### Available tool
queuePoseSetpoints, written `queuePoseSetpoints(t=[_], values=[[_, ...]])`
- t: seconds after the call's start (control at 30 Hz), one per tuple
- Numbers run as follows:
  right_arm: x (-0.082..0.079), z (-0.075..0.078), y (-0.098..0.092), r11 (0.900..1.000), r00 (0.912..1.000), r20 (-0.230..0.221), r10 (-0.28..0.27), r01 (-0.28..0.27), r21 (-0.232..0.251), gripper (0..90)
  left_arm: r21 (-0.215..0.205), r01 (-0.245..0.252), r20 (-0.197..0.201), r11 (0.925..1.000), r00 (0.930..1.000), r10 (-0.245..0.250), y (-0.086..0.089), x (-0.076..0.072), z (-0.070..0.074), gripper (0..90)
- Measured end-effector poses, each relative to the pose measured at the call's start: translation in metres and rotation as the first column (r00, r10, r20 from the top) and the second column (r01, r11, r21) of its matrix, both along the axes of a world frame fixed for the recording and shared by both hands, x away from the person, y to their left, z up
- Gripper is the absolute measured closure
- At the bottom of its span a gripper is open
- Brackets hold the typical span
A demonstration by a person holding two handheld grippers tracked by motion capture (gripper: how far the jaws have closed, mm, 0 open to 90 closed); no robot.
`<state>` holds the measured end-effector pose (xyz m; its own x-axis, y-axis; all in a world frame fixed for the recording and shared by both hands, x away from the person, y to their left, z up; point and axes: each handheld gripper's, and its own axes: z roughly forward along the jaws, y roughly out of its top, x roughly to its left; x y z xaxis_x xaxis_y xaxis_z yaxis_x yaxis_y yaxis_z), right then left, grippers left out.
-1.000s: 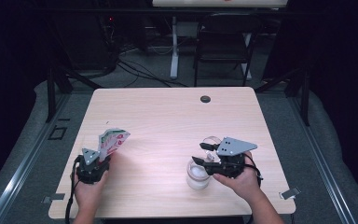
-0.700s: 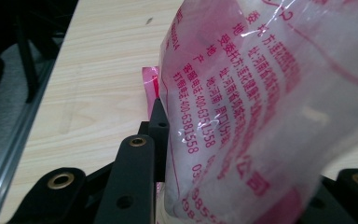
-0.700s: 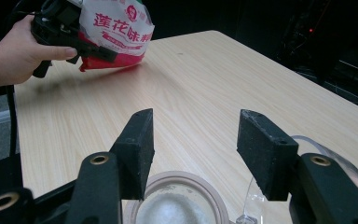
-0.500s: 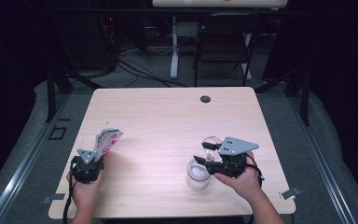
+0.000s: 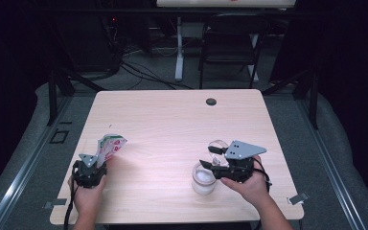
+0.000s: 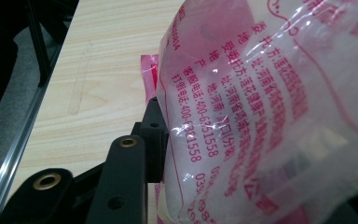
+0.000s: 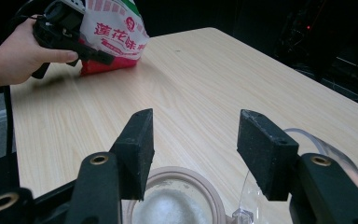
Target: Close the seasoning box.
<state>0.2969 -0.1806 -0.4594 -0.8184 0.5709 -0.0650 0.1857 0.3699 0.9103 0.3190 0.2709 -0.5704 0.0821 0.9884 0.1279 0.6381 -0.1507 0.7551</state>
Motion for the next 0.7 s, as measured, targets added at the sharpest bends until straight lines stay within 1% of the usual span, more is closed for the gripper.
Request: queuePoseSetpoints(t=[0.1, 0.13, 0.17, 0.3, 0.43, 0.47, 0.5, 0.53, 0.63, 0.7], values=[[0.000, 0.000, 0.000, 1.000, 1.0000, -0.002, 0.001, -0.001, -0.002, 45.5, -0.007, 0.005, 0.000, 1.0000, 1.0000, -0.005, 0.000, -0.001, 0.002, 51.6], [0.000, 0.000, 0.000, 1.000, 1.0000, -0.002, 0.000, 0.000, -0.003, 45.5, -0.017, 0.008, 0.003, 0.9998, 1.0000, -0.008, 0.000, -0.001, 0.003, 47.5], [0.000, 0.000, 0.000, 1.000, 1.0000, -0.002, 0.000, 0.000, -0.003, 45.5, -0.024, 0.020, 0.007, 0.9995, 0.9998, -0.020, -0.001, -0.001, 0.005, 43.7], [0.000, -0.001, 0.000, 1.000, 1.0000, -0.002, 0.000, 0.000, -0.003, 45.5, -0.043, 0.059, 0.021, 0.9973, 0.9981, -0.058, -0.005, -0.004, 0.007, 35.0], [0.000, 0.000, -0.001, 1.000, 1.0000, 0.001, -0.003, 0.003, -0.004, 45.4, -0.034, 0.079, 0.032, 0.9963, 0.9965, -0.078, -0.009, -0.006, 0.010, 31.7], [0.000, 0.000, -0.001, 1.000, 1.0000, -0.001, -0.003, 0.003, -0.003, 45.3, -0.041, 0.089, 0.042, 0.9952, 0.9953, -0.087, -0.011, -0.008, 0.012, 30.9], [0.000, 0.000, -0.001, 1.000, 1.0000, -0.001, -0.003, 0.003, -0.002, 45.3, -0.041, 0.089, 0.042, 0.9952, 0.9953, -0.087, -0.011, -0.008, 0.012, 30.0], [0.000, 0.000, -0.001, 1.000, 1.0000, 0.000, -0.007, 0.007, -0.004, 45.2, -0.045, 0.100, 0.055, 0.9940, 0.9937, -0.098, -0.014, -0.010, 0.015, 29.6], [0.000, 0.000, -0.002, 1.000, 1.0000, 0.001, -0.007, 0.007, -0.003, 45.1, -0.041, 0.110, 0.058, 0.9931, 0.9925, -0.108, -0.016, -0.012, 0.017, 29.2], [0.001, 0.000, -0.002, 1.000, 1.0000, 0.001, -0.009, 0.009, -0.003, 45.0, -0.048, 0.123, 0.071, 0.9912, 0.9903, -0.120, -0.018, -0.014, 0.020, 29.2]])
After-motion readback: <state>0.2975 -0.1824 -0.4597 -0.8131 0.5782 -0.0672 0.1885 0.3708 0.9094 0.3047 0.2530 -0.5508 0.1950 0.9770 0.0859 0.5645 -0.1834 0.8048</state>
